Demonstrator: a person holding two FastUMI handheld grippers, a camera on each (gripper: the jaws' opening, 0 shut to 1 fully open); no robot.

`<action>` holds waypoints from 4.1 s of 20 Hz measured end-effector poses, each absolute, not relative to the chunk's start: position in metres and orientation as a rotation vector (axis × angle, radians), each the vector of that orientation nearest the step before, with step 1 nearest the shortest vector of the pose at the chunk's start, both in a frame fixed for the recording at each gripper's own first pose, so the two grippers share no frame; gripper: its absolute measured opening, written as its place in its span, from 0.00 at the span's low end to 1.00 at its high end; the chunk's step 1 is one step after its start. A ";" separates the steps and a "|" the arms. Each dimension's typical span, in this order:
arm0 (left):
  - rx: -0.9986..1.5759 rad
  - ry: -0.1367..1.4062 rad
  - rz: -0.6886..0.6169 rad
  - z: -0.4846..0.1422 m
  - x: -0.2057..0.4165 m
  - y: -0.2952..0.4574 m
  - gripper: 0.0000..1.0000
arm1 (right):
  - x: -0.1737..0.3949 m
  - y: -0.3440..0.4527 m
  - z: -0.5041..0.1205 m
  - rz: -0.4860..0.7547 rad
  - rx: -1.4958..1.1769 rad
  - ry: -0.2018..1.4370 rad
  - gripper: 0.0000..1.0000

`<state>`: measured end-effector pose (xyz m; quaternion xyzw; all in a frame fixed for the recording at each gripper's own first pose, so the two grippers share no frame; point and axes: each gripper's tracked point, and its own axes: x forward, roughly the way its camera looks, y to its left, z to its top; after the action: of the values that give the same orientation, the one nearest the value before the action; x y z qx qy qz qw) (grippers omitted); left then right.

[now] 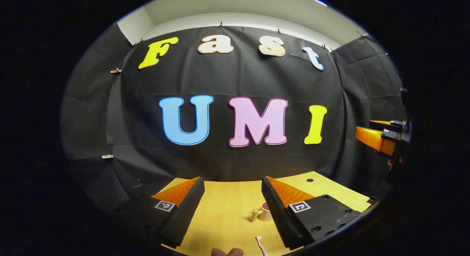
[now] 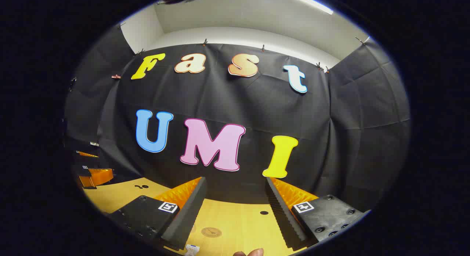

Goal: Put the toothbrush and toothpaste on the desktop into the cup, then pick up the cup and place it on the coaster on the desktop.

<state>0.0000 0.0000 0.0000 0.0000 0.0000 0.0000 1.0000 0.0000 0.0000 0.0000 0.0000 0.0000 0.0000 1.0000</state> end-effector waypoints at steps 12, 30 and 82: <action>0.022 0.033 -0.033 -0.010 0.003 -0.016 0.97 | 0.001 0.006 -0.020 0.031 0.022 0.052 0.97; 0.011 0.135 -0.001 -0.057 -0.023 -0.004 0.97 | -0.030 0.066 -0.119 0.175 0.044 0.362 0.97; -0.044 0.498 0.076 -0.199 -0.033 -0.040 0.98 | -0.069 0.115 -0.362 0.377 0.293 1.058 0.21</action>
<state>-0.0329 -0.0396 -0.1988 -0.0218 0.2462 0.0377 0.9682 -0.0695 0.1147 -0.3615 0.1385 0.4998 0.1779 0.8363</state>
